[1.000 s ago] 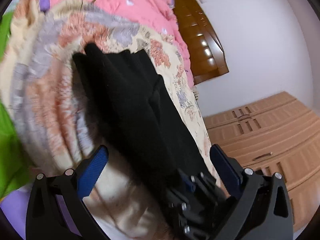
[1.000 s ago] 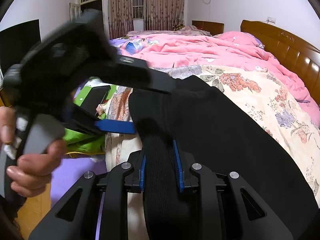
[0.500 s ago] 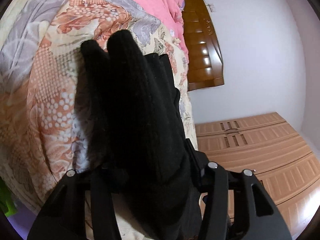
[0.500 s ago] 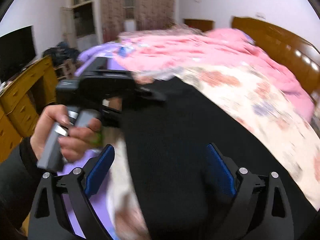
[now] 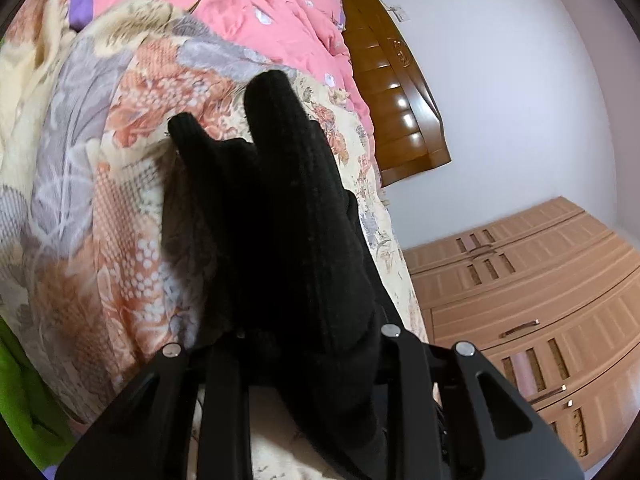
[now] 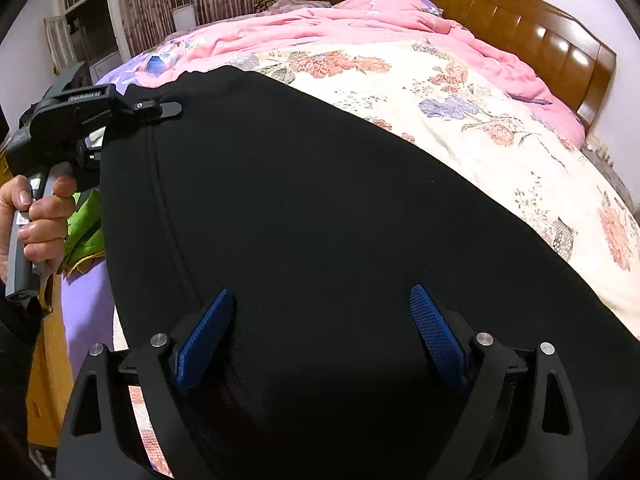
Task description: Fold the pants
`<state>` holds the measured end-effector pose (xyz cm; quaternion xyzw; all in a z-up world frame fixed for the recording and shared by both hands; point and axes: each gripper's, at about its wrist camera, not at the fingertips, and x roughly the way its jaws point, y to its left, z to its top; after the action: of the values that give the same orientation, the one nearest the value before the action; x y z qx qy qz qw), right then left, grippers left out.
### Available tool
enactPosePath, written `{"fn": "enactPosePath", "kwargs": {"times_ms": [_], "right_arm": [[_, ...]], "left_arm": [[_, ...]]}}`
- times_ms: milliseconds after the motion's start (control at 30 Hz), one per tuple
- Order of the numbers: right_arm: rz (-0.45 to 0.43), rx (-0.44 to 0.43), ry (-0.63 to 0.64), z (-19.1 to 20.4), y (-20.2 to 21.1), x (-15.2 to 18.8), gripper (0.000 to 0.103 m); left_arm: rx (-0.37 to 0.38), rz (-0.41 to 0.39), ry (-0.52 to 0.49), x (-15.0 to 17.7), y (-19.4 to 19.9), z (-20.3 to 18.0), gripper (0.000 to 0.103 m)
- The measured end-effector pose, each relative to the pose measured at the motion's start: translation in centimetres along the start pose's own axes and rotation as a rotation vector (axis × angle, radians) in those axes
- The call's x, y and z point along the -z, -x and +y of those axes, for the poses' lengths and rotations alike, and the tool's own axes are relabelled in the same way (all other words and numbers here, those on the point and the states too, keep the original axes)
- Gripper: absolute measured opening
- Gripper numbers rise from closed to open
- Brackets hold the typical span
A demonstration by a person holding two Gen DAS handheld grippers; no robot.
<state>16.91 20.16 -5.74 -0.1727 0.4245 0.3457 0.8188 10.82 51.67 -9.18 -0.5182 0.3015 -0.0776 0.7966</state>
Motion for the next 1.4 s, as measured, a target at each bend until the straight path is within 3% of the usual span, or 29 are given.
{"fn": "enactPosePath", "kwargs": {"times_ms": [200, 333, 400, 433, 500, 533, 600, 800, 933, 1000, 1033, 1067, 1100, 1167, 1300, 1367, 1400], "right_arm": [[-0.025, 0.097, 0.029, 0.8, 0.7, 0.3, 0.089], [-0.031, 0.119, 0.037, 1.8, 1.4, 1.6, 0.09], [-0.013, 0.082, 0.001, 1.3, 2.4, 1.8, 0.09], [-0.015, 0.023, -0.017, 0.9, 3.3, 2.2, 0.09], [-0.094, -0.101, -0.052, -0.5, 6.9, 4.1, 0.09], [-0.137, -0.105, -0.08, -1.6, 8.5, 5.2, 0.09], [-0.194, -0.062, -0.188, -5.6, 11.6, 7.9, 0.09], [-0.372, 0.035, -0.607, -18.2, 19.1, 16.4, 0.091], [-0.477, 0.034, -0.807, -22.8, 21.9, 21.1, 0.091], [-0.485, 0.026, -0.866, -23.8, 22.3, 22.6, 0.09], [-0.473, 0.024, -0.874, -24.0, 22.1, 22.6, 0.09], [-0.459, 0.026, -0.874, -24.0, 21.9, 22.7, 0.09], [-0.446, 0.031, -0.866, -23.9, 21.7, 22.9, 0.09], [-0.42, 0.03, -0.851, -23.7, 20.9, 22.7, 0.09], [-0.361, -0.015, -0.835, -23.2, 19.6, 22.7, 0.09], [-0.313, -0.063, -0.798, -21.6, 19.2, 23.1, 0.09], [-0.282, -0.092, -0.78, -20.7, 18.9, 23.2, 0.09]], "left_arm": [[-0.168, -0.043, -0.194, 1.1, 0.5, -5.1, 0.025], [-0.274, -0.085, -0.436, 3.2, 0.3, -11.8, 0.025], [-0.3, -0.097, -0.536, 4.4, -0.3, -14.5, 0.025], [-0.311, -0.104, -0.602, 5.6, -0.5, -16.2, 0.025], [-0.318, -0.11, -0.706, 8.3, -0.5, -18.6, 0.025], [-0.314, -0.114, -0.787, 10.1, -0.9, -20.2, 0.025], [-0.312, -0.119, -0.881, 12.3, -2.1, -22.3, 0.025], [-0.294, -0.07, -1.212, 23.5, -6.1, -27.1, 0.025], [-0.291, 0.091, -1.45, 32.3, -10.8, -27.1, 0.029], [-0.312, 0.19, -1.557, 35.9, -13.3, -25.9, 0.046], [-0.34, 0.227, -1.639, 37.8, -14.4, -25.0, 0.048], [-0.374, 0.181, -1.716, 39.0, -14.3, -24.1, 0.05], [-0.368, 0.12, -1.75, 39.5, -13.6, -23.8, 0.063], [-0.245, 0.149, -1.707, 38.8, -11.2, -24.0, 0.088], [-0.164, 0.027, -1.693, 37.1, -5.5, -24.0, 0.096], [-0.167, -0.029, -1.597, 35.1, -3.1, -23.7, 0.1], [-0.185, -0.049, -1.498, 32.7, -1.7, -22.6, 0.101]]}}
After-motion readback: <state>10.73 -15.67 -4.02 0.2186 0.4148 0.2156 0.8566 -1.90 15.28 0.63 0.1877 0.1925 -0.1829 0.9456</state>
